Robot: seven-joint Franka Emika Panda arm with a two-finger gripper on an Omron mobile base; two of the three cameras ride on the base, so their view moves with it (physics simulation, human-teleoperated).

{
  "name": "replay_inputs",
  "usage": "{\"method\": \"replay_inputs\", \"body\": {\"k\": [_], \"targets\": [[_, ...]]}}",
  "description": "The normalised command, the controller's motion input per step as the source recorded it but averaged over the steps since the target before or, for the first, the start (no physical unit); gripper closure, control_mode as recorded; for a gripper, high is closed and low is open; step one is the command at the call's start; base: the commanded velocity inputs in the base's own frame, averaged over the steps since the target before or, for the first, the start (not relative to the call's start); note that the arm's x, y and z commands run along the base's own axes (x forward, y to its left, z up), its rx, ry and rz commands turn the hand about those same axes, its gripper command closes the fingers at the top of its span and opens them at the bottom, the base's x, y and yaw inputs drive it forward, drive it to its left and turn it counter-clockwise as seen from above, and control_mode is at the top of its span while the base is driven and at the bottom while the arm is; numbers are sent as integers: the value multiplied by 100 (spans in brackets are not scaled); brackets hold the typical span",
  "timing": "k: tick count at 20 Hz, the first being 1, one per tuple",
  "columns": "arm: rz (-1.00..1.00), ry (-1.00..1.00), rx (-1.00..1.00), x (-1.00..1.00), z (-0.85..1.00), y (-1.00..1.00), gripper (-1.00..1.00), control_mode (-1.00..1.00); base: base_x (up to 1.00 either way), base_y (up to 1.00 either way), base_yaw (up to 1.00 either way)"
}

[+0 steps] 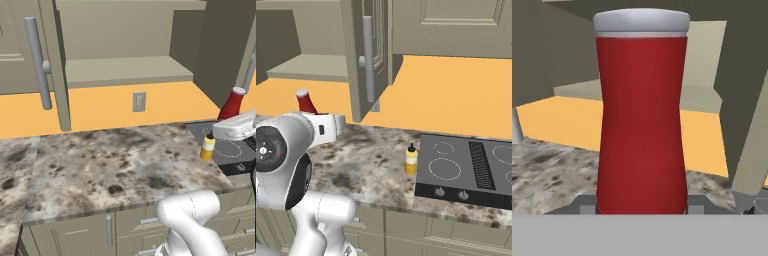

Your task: Take 2 condiments from the cabinet and move them on the counter near the stove.Make sure the condiments are lined up with each other, next to each other.

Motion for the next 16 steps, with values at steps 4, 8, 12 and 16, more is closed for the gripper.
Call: {"method": "replay_inputs", "body": {"k": [4, 8, 12, 16], "targets": [[11, 0, 0, -17, -25, -45, 100, -100, 0, 0, 0], [19, 0, 0, 0, -35, -53, 100, -100, 0, 0, 0], [22, -3, 0, 0, -49, -63, 100, -100, 0, 0, 0], [17, -16, 0, 12, -72, -46, 100, -100, 0, 0, 0]]}}
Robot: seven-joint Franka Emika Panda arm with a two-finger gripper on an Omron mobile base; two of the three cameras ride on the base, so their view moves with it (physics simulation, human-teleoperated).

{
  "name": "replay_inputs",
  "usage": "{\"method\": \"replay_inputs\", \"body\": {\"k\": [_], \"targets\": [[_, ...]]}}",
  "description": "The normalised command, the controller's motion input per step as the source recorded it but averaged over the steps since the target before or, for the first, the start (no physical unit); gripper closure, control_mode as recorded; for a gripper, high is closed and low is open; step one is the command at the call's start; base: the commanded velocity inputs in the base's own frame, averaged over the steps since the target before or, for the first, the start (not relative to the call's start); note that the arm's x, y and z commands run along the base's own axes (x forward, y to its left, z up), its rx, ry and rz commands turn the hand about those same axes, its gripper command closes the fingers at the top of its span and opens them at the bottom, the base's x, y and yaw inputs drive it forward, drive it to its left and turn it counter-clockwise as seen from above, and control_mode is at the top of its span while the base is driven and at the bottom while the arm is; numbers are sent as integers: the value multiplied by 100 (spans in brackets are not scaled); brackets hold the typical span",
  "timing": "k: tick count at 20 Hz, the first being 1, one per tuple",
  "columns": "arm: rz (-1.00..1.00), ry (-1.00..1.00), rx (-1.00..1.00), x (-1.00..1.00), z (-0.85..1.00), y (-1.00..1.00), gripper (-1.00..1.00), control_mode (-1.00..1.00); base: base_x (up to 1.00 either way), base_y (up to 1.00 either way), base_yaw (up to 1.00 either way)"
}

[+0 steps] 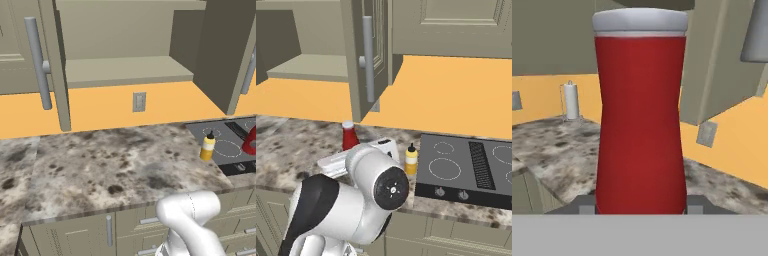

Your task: Take 2 condiments from the cabinet and move them on the counter near the stove.Make sure the condiments are lined up with each other, next to each other.

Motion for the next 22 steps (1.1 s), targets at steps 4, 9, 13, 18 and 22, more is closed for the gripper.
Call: {"method": "replay_inputs", "body": {"k": [4, 9, 13, 18, 22], "targets": [[15, -11, 0, 26, -65, -47, 100, -100, 0, 0, 0], [9, -11, 0, 39, -64, -42, 100, -100, 0, 0, 0], [6, -6, 0, 46, -60, -36, 100, -100, 0, 0, 0], [6, -2, 1, 37, -51, -25, 100, -100, 0, 0, 0], [4, 0, 1, 40, -42, -14, 100, -100, 0, 0, 0]]}}
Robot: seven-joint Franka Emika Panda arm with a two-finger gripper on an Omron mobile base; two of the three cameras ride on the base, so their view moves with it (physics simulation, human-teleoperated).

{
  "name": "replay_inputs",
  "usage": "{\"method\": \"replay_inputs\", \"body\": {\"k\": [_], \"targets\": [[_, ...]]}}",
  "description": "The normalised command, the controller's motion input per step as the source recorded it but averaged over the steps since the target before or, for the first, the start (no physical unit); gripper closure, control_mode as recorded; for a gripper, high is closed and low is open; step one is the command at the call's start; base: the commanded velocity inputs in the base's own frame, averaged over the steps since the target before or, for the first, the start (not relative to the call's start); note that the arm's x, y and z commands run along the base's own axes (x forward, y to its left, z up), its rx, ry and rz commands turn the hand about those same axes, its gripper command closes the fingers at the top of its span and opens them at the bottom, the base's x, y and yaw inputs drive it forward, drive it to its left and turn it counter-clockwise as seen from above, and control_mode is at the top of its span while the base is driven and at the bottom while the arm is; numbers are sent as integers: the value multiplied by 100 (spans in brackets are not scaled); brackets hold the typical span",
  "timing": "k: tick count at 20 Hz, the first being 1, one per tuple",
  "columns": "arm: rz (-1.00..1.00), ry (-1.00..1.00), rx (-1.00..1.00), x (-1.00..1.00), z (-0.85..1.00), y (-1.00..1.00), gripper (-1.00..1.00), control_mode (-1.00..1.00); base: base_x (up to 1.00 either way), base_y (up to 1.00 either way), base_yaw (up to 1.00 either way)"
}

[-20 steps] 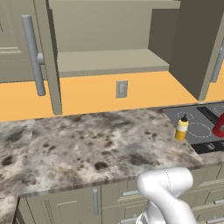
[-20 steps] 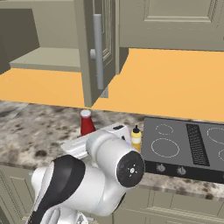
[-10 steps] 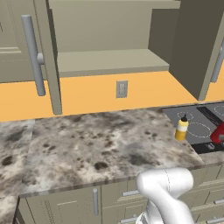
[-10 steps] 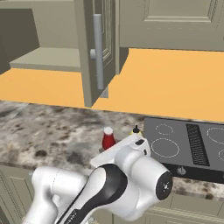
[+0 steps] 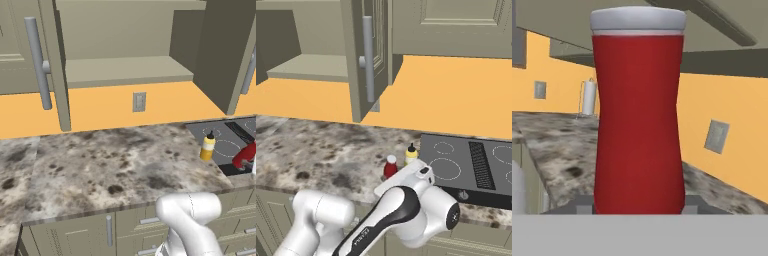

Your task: Take 2 condiments from the cabinet and move them on the counter near the stove.Make sure the condiments are lined up with each other, next to each other.

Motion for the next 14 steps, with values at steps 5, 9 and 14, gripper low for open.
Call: {"method": "replay_inputs", "body": {"k": [5, 9, 14], "targets": [[0, 5, 0, 28, -17, -3, 100, -100, 0, 0, 0], [0, 3, 0, 20, -15, -9, 100, -100, 0, 0, 0], [0, 0, 0, 41, -36, 0, 100, -100, 0, 0, 0]]}}
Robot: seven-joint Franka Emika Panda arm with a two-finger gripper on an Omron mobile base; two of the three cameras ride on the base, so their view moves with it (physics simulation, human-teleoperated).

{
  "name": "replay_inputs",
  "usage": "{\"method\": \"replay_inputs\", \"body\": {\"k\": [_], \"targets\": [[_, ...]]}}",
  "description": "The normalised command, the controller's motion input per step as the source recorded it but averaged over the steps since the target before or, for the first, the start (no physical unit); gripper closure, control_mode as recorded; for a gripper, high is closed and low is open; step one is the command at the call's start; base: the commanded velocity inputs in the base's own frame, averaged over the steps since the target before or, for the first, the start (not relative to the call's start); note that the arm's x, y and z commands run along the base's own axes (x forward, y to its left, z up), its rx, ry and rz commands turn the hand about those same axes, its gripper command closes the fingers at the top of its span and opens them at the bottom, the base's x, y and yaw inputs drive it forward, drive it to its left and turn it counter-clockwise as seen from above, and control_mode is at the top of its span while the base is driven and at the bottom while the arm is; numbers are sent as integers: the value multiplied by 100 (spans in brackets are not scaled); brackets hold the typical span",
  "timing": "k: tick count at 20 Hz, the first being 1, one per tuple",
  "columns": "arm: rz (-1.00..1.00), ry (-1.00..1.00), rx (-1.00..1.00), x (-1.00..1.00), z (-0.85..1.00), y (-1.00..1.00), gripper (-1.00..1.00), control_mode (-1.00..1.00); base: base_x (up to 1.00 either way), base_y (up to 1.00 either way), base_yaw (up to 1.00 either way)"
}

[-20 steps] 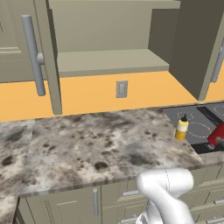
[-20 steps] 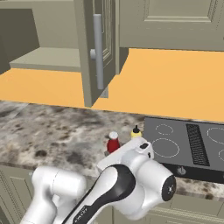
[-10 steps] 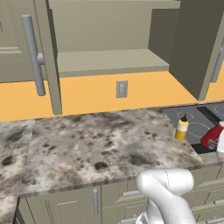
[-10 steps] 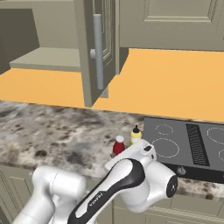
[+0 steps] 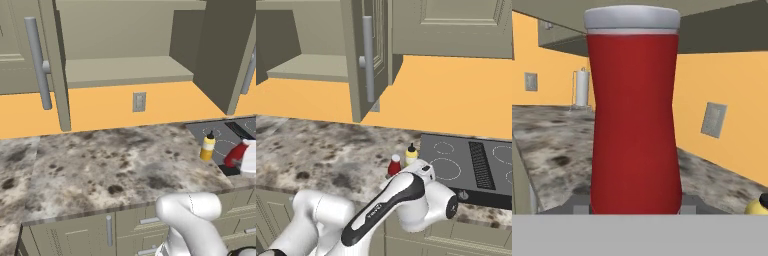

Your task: Take 2 condiments from the cabinet and move them on the counter near the stove.Make sure the condiments are lined up with each other, next to each other.

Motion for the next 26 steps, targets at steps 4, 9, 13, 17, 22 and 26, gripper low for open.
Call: {"method": "replay_inputs", "body": {"k": [4, 9, 13, 17, 22, 26], "targets": [[0, 0, 0, 37, -28, -1, 100, -100, 0, 0, 0], [0, 1, 0, 29, -18, -9, 100, -100, 0, 0, 0], [0, 1, 0, 29, -22, -12, 100, -100, 0, 0, 0], [0, 0, 0, 28, -31, -19, 100, -100, 0, 0, 0], [0, 0, 0, 23, -36, -23, 100, -100, 0, 0, 0], [0, 0, 0, 28, -32, -22, 100, -100, 0, 0, 0]]}}
